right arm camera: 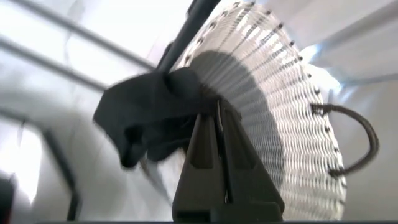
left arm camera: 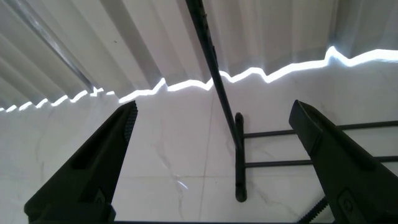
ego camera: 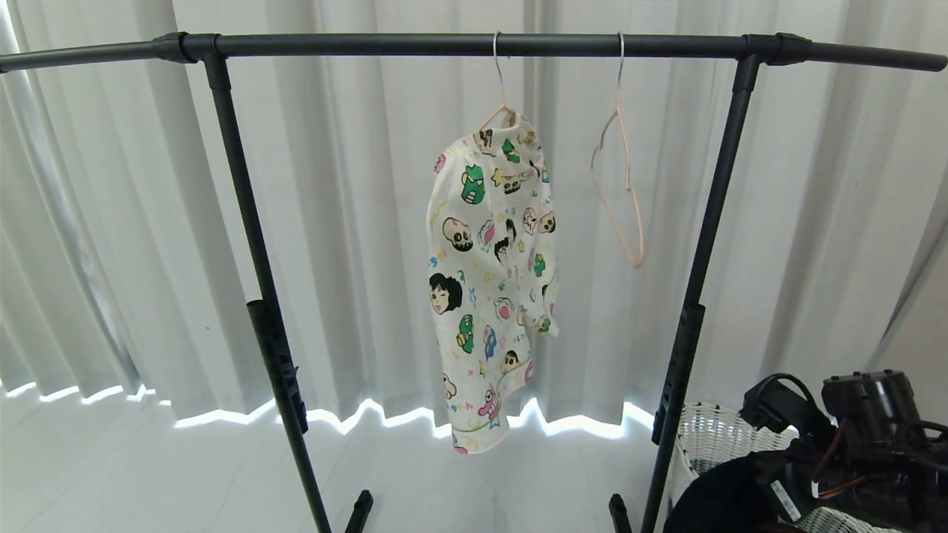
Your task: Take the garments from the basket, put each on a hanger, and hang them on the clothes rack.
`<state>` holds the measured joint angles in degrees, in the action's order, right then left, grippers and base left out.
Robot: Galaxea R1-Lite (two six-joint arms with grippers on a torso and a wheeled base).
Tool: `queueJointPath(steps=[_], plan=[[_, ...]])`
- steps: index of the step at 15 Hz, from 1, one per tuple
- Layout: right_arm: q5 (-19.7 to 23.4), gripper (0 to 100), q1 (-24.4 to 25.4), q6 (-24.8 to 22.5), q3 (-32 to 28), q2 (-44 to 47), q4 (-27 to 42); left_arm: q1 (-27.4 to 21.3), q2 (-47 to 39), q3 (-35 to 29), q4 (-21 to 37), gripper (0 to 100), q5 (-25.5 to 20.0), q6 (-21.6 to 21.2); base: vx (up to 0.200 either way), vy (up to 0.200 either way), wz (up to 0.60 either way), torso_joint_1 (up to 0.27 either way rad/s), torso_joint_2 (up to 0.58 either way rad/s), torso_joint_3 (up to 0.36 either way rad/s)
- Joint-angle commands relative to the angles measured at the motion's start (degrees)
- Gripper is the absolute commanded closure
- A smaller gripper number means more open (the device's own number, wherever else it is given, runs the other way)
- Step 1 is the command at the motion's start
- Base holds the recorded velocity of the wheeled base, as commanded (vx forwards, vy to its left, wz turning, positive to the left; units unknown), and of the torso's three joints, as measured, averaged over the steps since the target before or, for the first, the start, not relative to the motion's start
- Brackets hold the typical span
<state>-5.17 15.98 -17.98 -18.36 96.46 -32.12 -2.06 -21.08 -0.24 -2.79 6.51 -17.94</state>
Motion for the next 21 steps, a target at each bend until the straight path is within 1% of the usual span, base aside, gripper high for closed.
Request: queueJointPath(steps=[1,3,6,7,8,10,12,14,16,17,18,20,21], plan=[[0.6,100,1.9,0.0,-8.6,-12.0,11.6,0.0,0.1,0.0,0.0,0,0.1,0.0,-0.200,0.000,0.00,0.007,0.00,0.007],[1.8,100,4.5,0.0,-17.5,-18.1,26.4,0.0,-0.1,0.0,0.0,0,-0.2,0.1,-0.200,0.000,0.00,0.010,0.00,-0.002],[1.8,100,8.8,0.0,-23.0,-21.7,34.5,-1.1,-0.1,0.0,0.0,0,-0.2,0.4,-0.200,0.000,0.00,-0.001,0.00,0.002],[1.8,100,10.4,0.0,-24.8,-22.0,36.3,-1.5,-0.1,0.0,0.0,0,-0.2,1.3,-0.200,0.000,0.00,-0.002,0.00,0.002],[1.8,100,11.2,0.0,-25.7,-22.1,37.1,-1.7,-0.1,0.0,0.0,0,-0.2,1.8,-0.200,0.000,0.00,0.007,0.00,-0.002],[1.8,100,15.0,0.0,-30.3,-21.1,39.9,-2.9,-0.5,0.0,0.1,0,-0.2,4.6,-0.200,0.000,0.00,0.002,0.00,0.005],[1.9,100,17.9,0.1,-33.5,-18.9,40.5,-5.1,-1.2,0.0,0.1,0,-0.2,5.0,0.000,0.000,0.00,0.000,0.00,0.000],[2.1,100,21.0,0.5,-36.2,-15.8,40.3,-10.8,-1.4,0.0,0.1,0,-0.2,6.0,0.000,0.000,0.00,0.000,0.00,0.000],[3.4,100,25.6,3.4,-39.8,-12.4,40.2,-17.3,-1.7,0.1,0.5,0,-0.1,10.2,0.000,0.000,0.00,0.000,0.00,0.000],[4.3,100,27.1,4.8,-41.5,-11.0,40.2,-18.9,-1.5,0.2,0.9,0,-0.3,12.0,0.000,0.000,0.00,0.000,0.00,0.000],[4.9,100,28.0,5.4,-43.1,-9.5,40.2,-20.0,-1.3,0.2,0.9,0,-1.0,12.6,0.000,0.000,0.00,0.000,0.00,0.000],[5.7,100,28.4,5.4,-45.3,-7.5,40.1,-20.3,-0.7,0.2,0.9,0,-2.7,12.7,0.000,0.000,0.00,0.000,0.00,0.000],[6.3,100,28.4,5.4,-46.2,-6.6,39.9,-20.2,1.8,0.2,0.9,0,-3.7,12.2,0.000,0.000,0.00,0.000,0.00,0.000]])
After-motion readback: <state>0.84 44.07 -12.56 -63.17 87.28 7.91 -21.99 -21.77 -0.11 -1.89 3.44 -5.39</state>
